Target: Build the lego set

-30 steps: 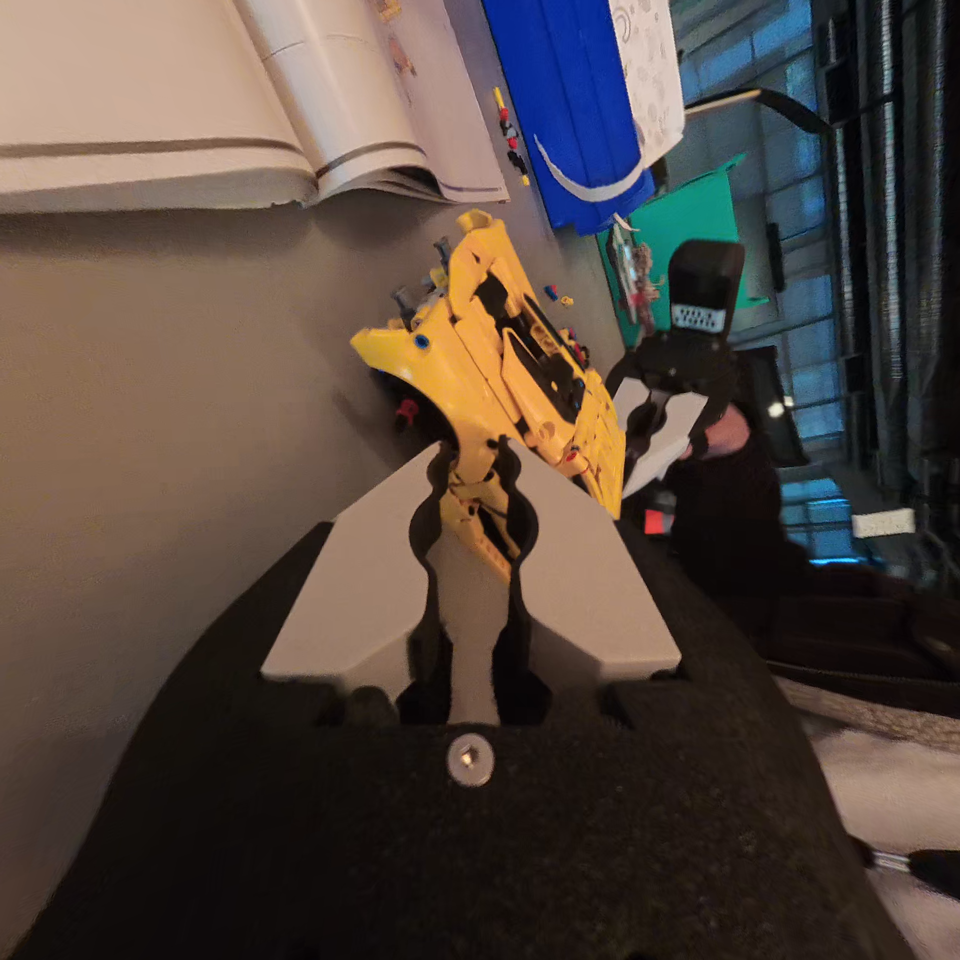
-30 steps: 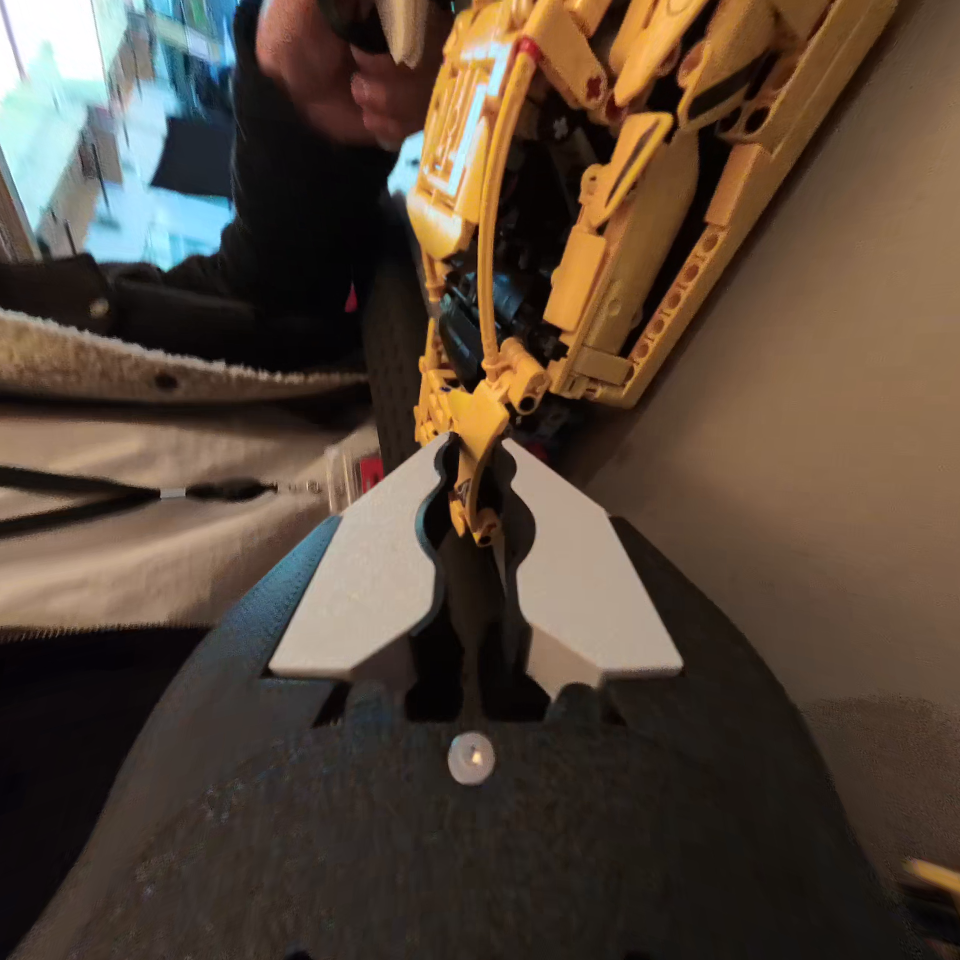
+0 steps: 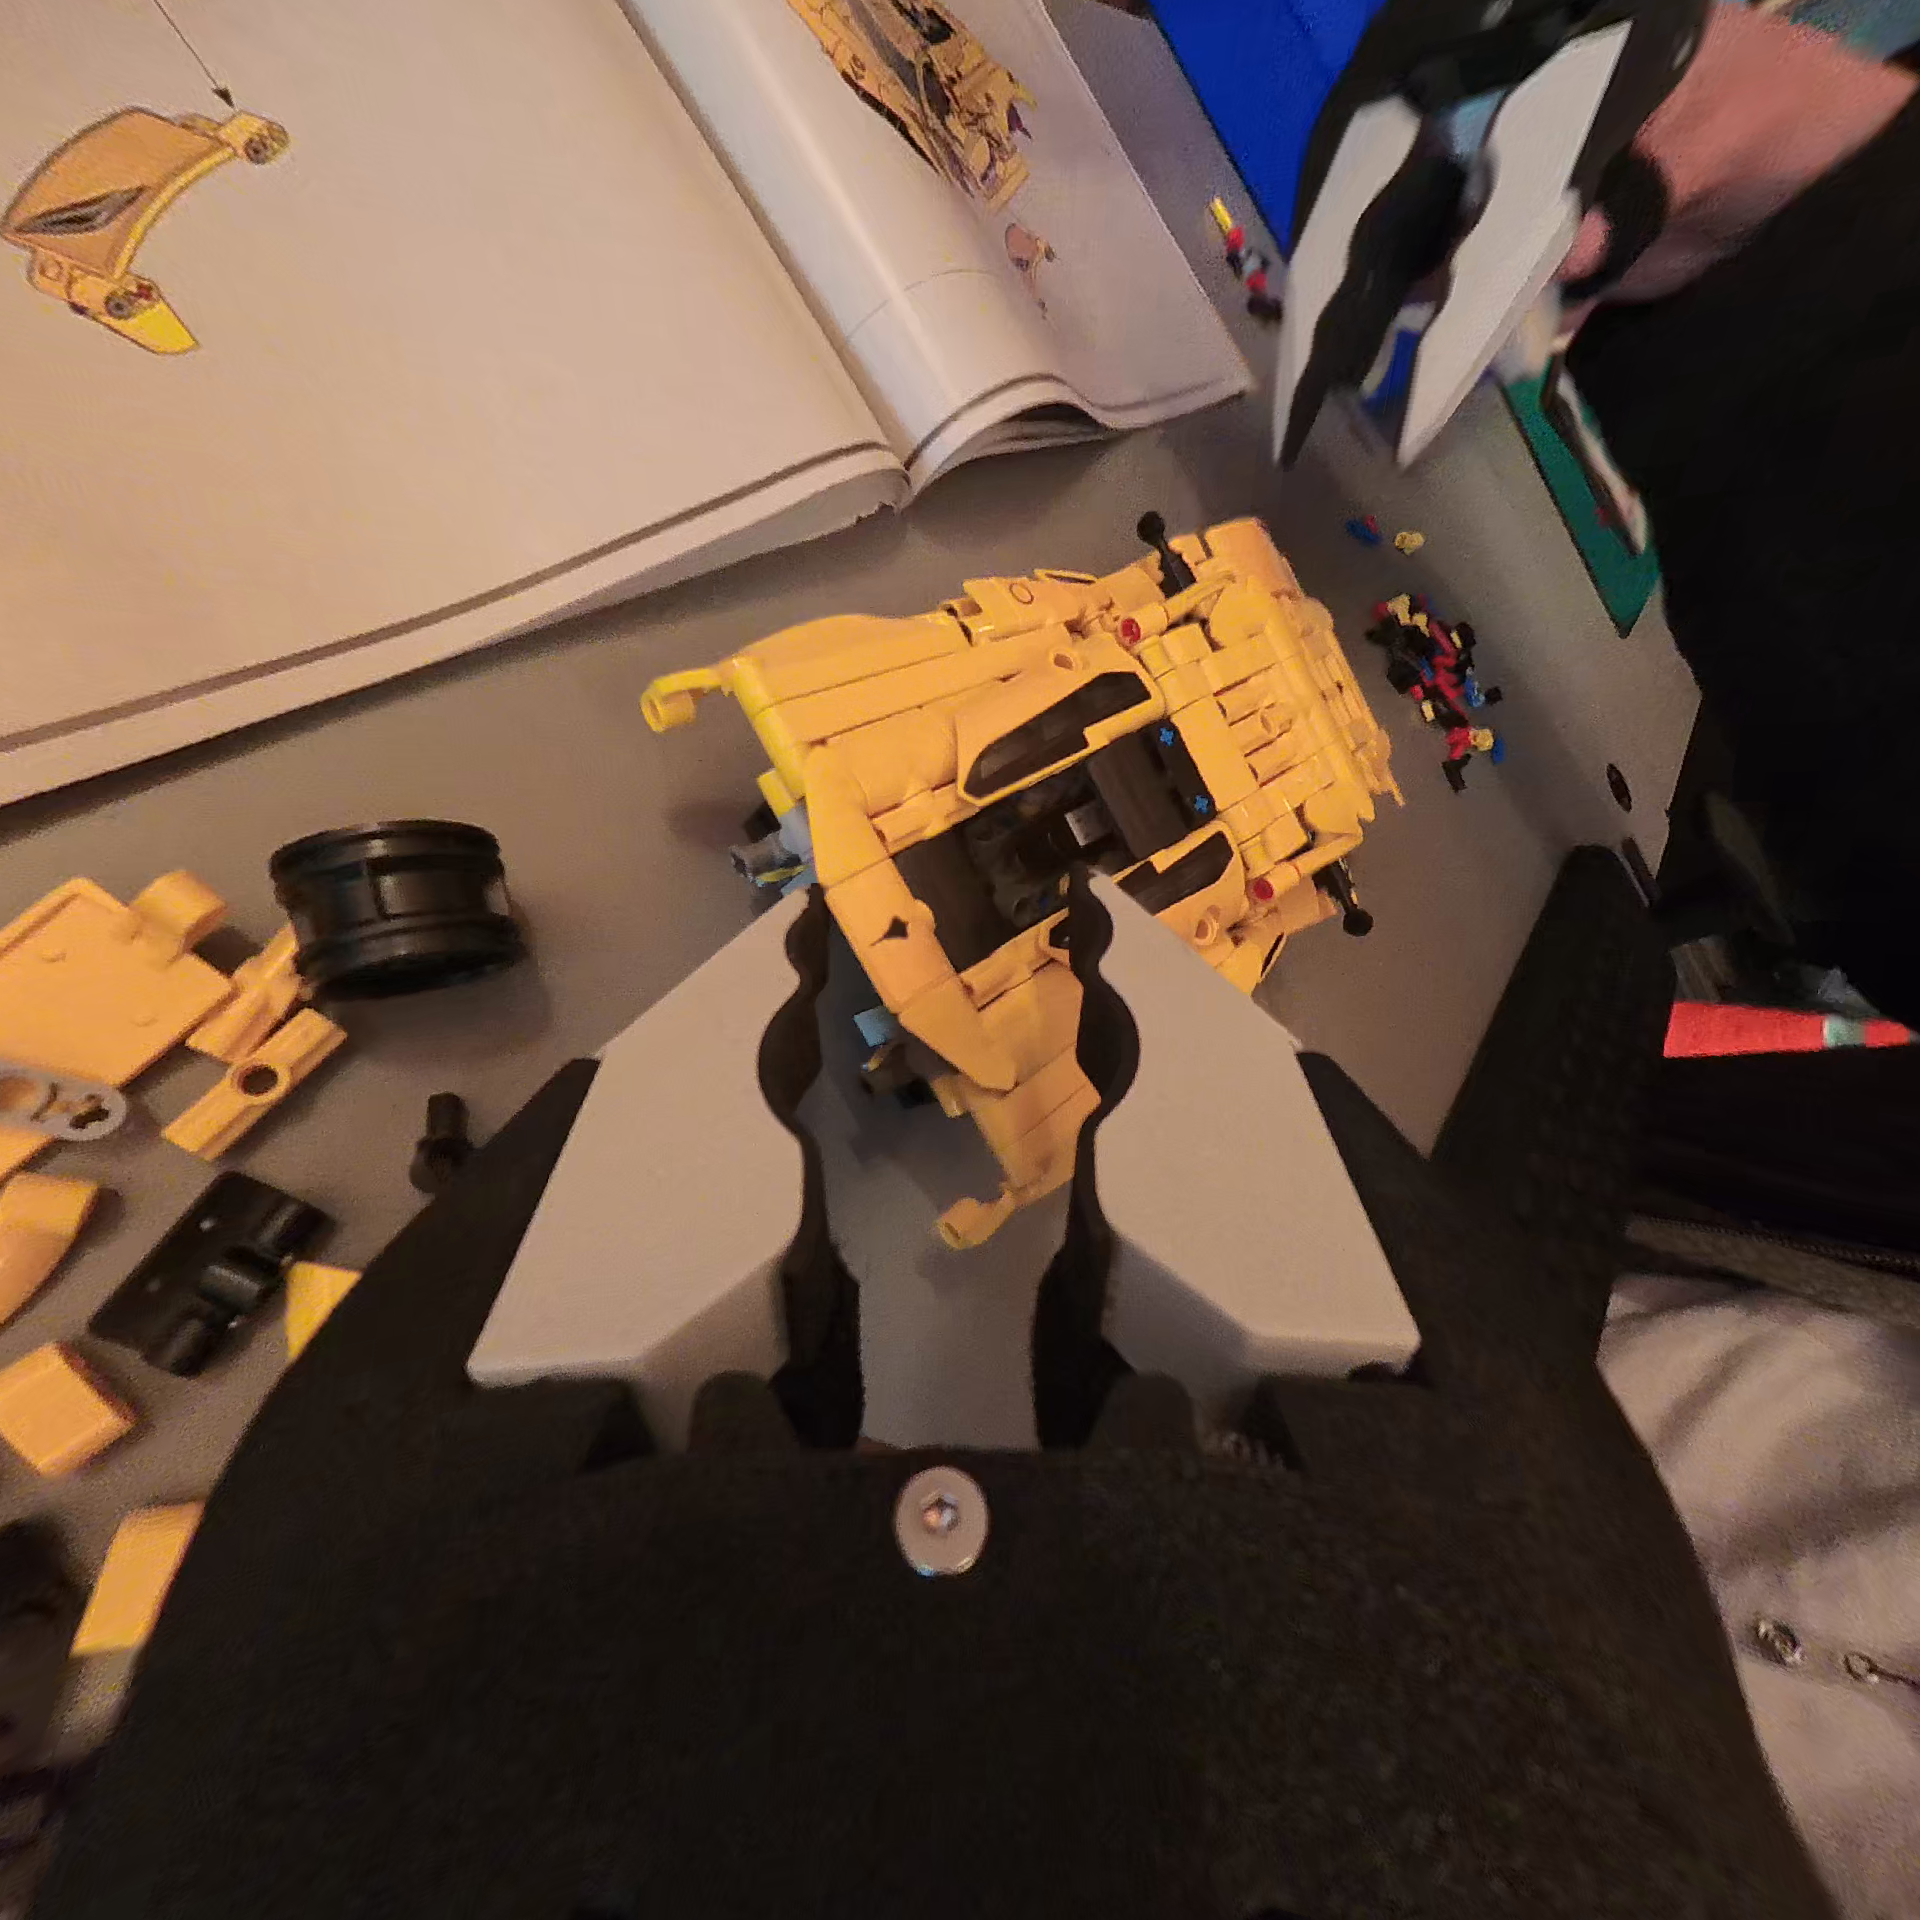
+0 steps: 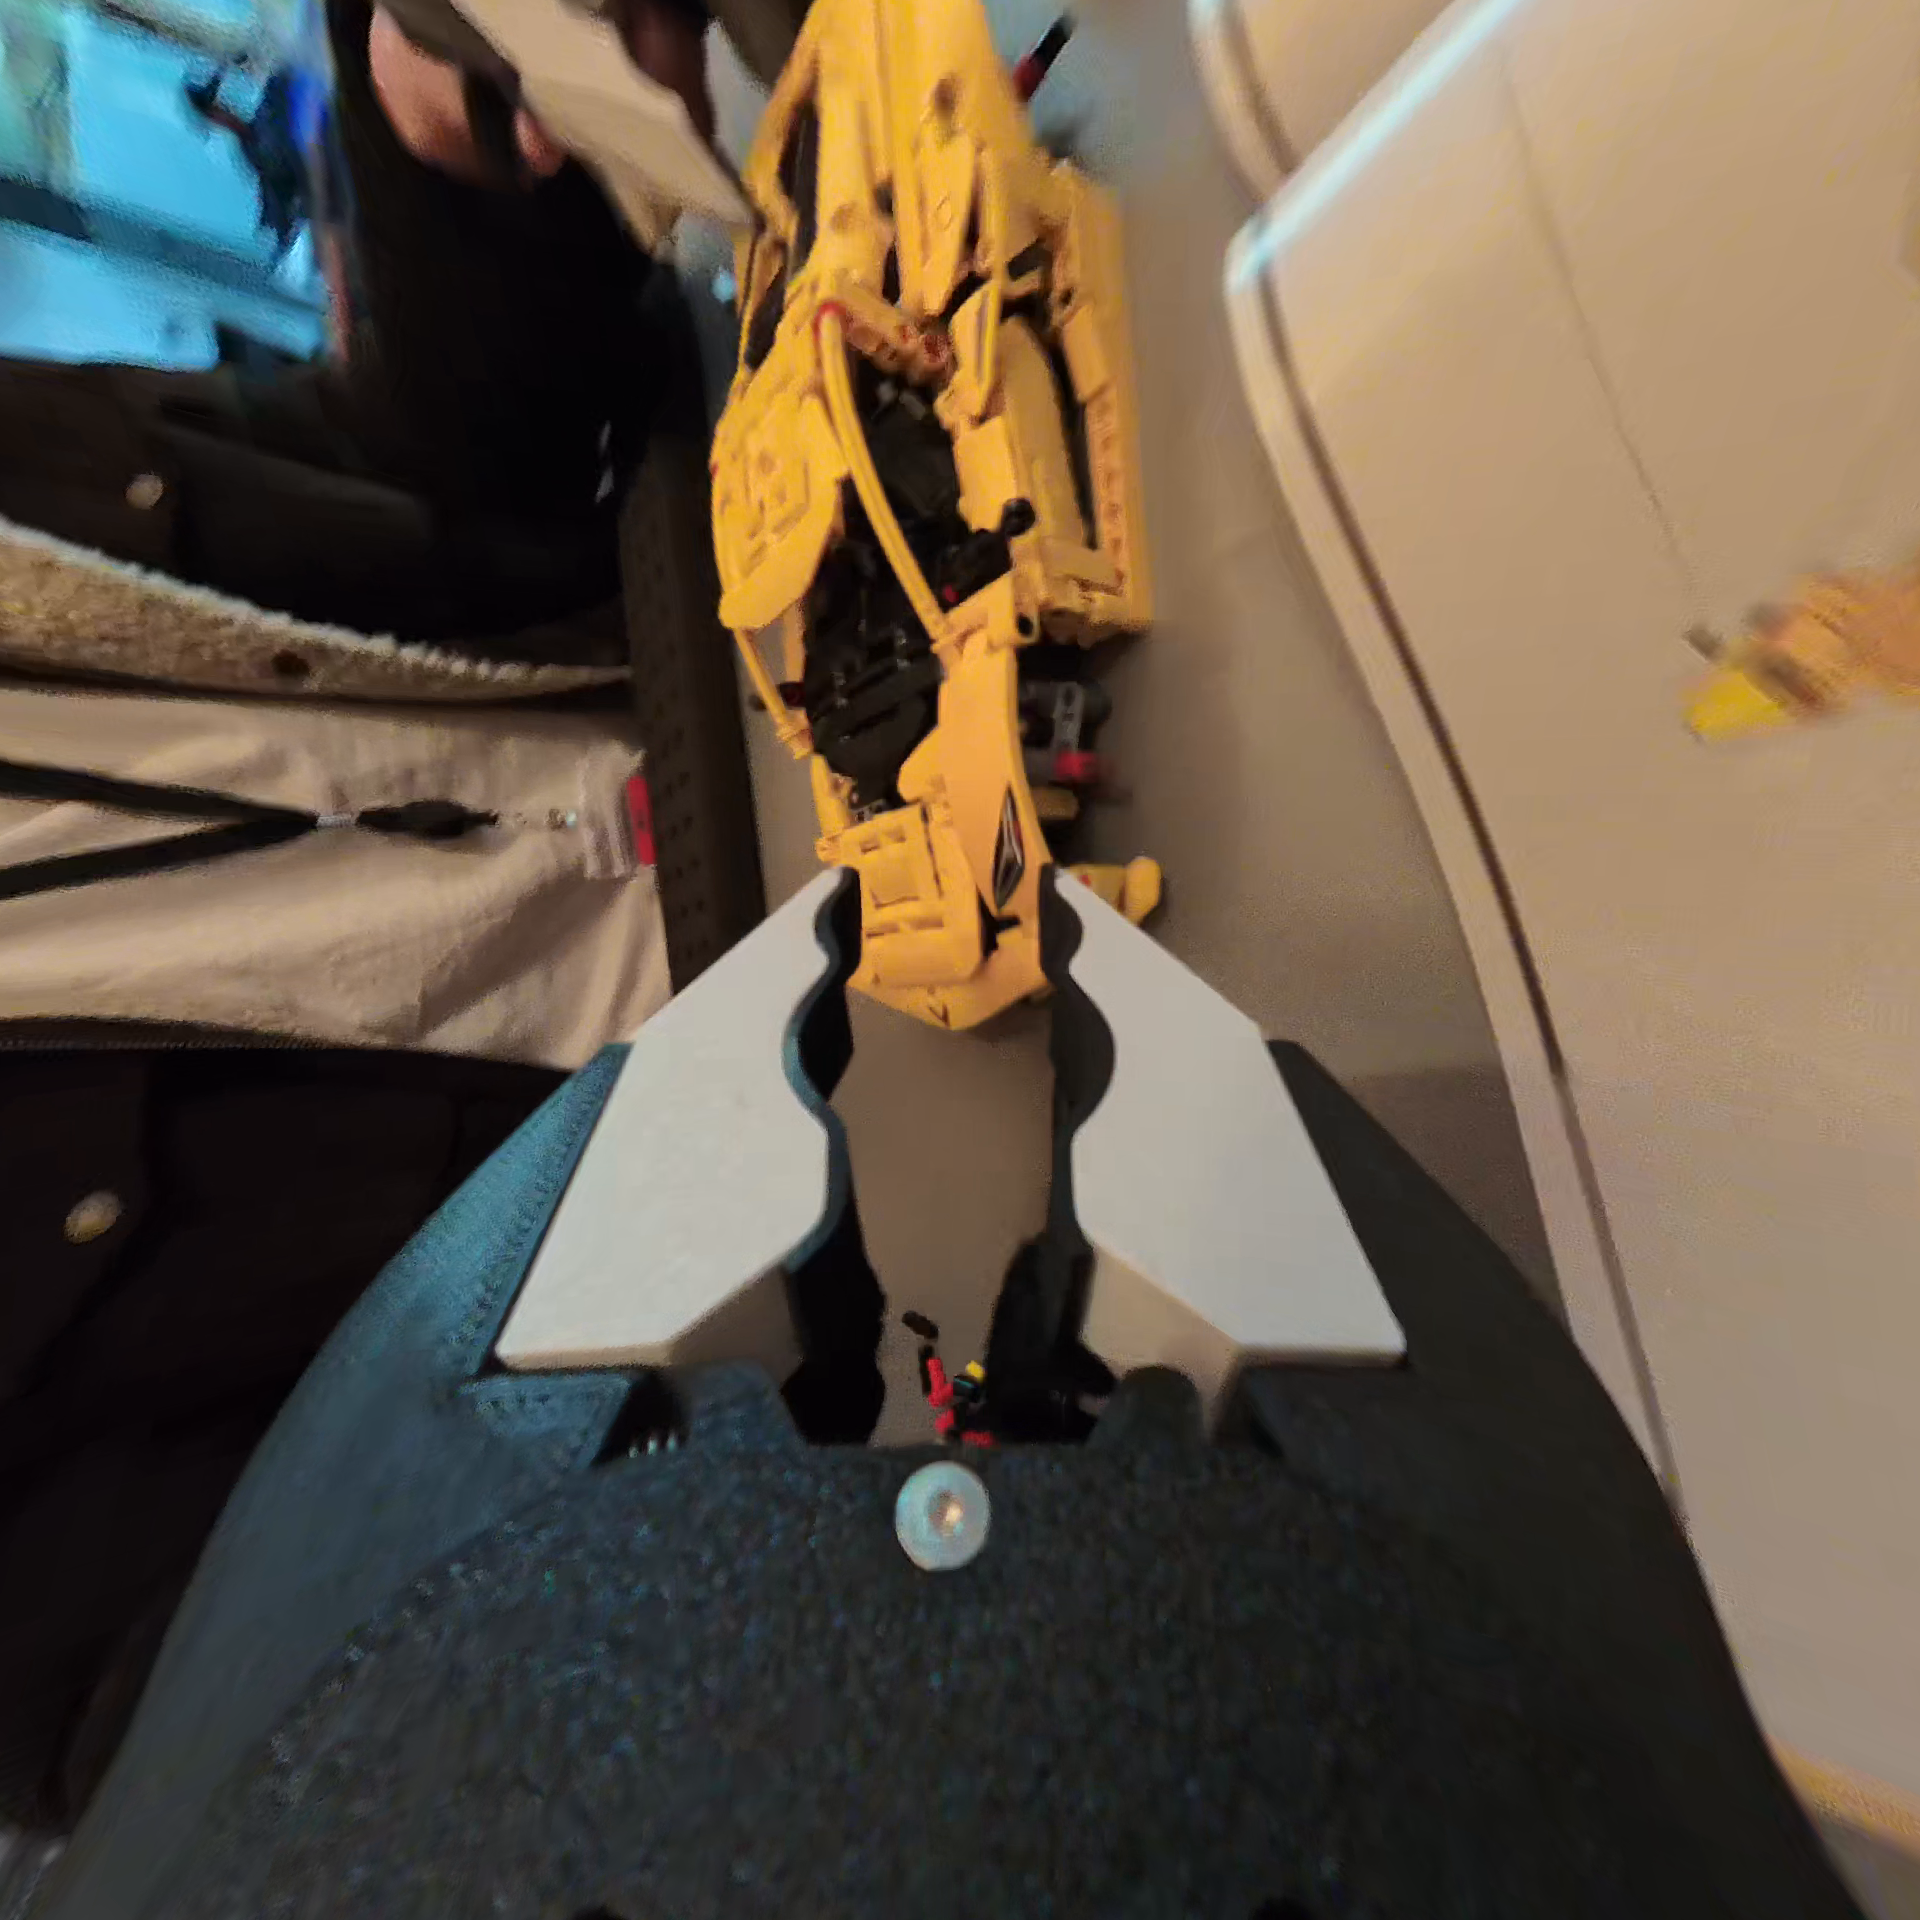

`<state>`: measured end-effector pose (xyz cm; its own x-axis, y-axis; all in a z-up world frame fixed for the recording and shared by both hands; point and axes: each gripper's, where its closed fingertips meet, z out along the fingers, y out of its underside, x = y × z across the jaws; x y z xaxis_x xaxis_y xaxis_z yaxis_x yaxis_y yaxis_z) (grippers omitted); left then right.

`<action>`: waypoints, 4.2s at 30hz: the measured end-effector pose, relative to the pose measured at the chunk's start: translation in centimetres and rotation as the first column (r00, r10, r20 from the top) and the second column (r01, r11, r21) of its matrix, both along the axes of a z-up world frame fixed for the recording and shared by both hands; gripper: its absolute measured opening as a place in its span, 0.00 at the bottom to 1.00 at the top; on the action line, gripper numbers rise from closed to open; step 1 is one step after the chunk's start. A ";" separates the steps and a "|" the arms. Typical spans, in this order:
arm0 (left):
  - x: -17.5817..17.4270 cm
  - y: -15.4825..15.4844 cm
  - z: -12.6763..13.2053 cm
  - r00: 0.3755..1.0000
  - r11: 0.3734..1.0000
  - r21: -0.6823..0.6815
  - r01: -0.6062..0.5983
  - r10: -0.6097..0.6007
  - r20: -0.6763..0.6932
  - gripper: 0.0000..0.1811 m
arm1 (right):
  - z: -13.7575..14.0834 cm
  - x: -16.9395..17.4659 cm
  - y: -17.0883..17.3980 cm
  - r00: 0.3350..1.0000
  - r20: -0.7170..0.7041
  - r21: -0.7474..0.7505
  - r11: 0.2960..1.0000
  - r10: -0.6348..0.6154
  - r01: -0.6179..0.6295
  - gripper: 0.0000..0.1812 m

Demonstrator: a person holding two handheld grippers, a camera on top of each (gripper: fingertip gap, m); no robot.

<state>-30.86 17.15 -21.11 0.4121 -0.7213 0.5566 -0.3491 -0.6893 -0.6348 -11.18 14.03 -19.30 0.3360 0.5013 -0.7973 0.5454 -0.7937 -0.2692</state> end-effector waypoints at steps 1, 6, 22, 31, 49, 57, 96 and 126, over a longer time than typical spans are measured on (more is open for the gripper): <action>-0.3 -0.2 0.1 1.000 1.000 0.008 0.025 -0.025 -0.019 0.26 | 0.8 1.2 0.4 0.997 0.007 0.068 0.994 -0.083 0.082 0.19; -1.0 6.6 6.7 0.994 0.945 0.315 -0.086 0.105 -0.043 0.25 | 2.9 12.5 4.4 0.646 0.100 0.374 0.630 -0.757 0.680 0.23; 10.8 11.3 6.4 0.996 0.852 0.518 -0.081 0.048 0.076 0.20 | -5.5 14.3 2.7 0.343 0.382 0.236 0.450 -0.858 0.861 0.13; 9.7 11.5 6.4 0.978 0.921 0.368 -0.127 0.054 0.202 0.19 | -5.7 14.1 2.4 0.355 0.373 0.206 0.449 -0.857 0.869 0.07; 9.4 11.6 4.8 0.981 0.965 0.230 -0.127 0.089 0.171 0.20 | -2.3 12.6 3.8 0.402 0.320 0.359 0.502 -0.858 0.787 0.00; 9.3 11.6 5.7 0.949 0.986 0.084 -0.143 0.113 0.296 0.20 | 1.9 -0.6 7.4 0.732 0.163 0.545 0.679 -0.661 0.492 0.00; -11.0 21.1 2.3 0.810 0.808 0.061 -0.587 0.584 0.061 0.11 | -6.4 -8.9 17.3 0.816 0.578 0.585 0.686 0.021 -0.432 0.55; -9.0 21.7 1.8 0.858 0.804 0.397 -0.443 0.509 -0.073 0.04 | -2.4 -7.5 17.4 0.904 0.390 0.726 0.663 -0.176 -0.184 0.51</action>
<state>-39.87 38.88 -19.29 0.8182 -0.5417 0.1926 -0.1594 -0.5357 -0.8292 -18.69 31.42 -21.67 0.5199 0.8532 0.0426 0.7427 -0.4268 -0.5159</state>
